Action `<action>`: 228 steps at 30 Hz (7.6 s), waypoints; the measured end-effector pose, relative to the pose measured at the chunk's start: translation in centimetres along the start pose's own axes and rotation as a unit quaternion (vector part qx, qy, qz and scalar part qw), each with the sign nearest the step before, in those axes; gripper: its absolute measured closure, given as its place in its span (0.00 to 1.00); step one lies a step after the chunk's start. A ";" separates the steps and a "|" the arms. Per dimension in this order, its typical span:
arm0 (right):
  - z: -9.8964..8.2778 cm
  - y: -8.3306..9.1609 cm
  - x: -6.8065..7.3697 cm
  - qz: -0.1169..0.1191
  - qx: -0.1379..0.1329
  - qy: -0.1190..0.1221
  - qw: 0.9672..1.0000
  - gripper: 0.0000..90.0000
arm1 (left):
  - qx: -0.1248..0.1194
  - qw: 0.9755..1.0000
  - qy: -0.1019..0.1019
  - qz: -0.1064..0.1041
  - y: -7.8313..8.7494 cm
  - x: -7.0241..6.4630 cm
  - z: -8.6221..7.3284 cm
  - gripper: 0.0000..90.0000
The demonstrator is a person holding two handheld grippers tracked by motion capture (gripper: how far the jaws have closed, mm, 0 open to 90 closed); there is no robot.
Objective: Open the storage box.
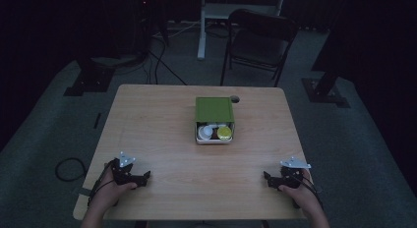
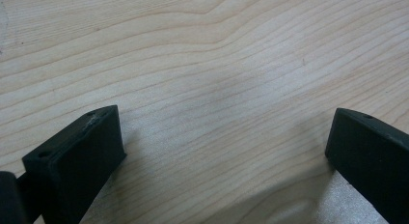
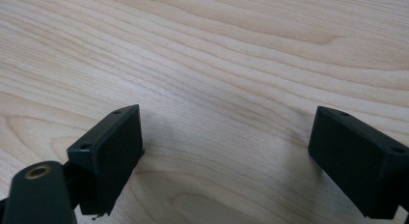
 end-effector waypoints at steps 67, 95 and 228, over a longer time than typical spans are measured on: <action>7.0 -1.3 5.9 -0.120 -0.059 0.244 0.961 0.23 | -0.001 1.000 -0.007 -0.004 0.0 0.0 0.1 0.00; 12.3 -1.4 13.3 -0.250 -0.124 0.439 0.854 0.38 | -0.001 1.000 -0.007 -0.004 0.0 0.0 0.1 0.00; 9.6 -2.6 19.9 -0.341 -0.102 0.567 0.743 0.80 | -0.002 1.000 -0.008 -0.004 -0.1 0.0 0.1 0.00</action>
Point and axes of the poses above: each handheld gripper's, and its own axes: y roughly backward along the jaws, z roughly out of its top, x roughly to its left, the point moved 10 cm from there along -y, roughly forward along the jaws, and after that the axes turned 15 degrees about x, right-handed, at the moved point
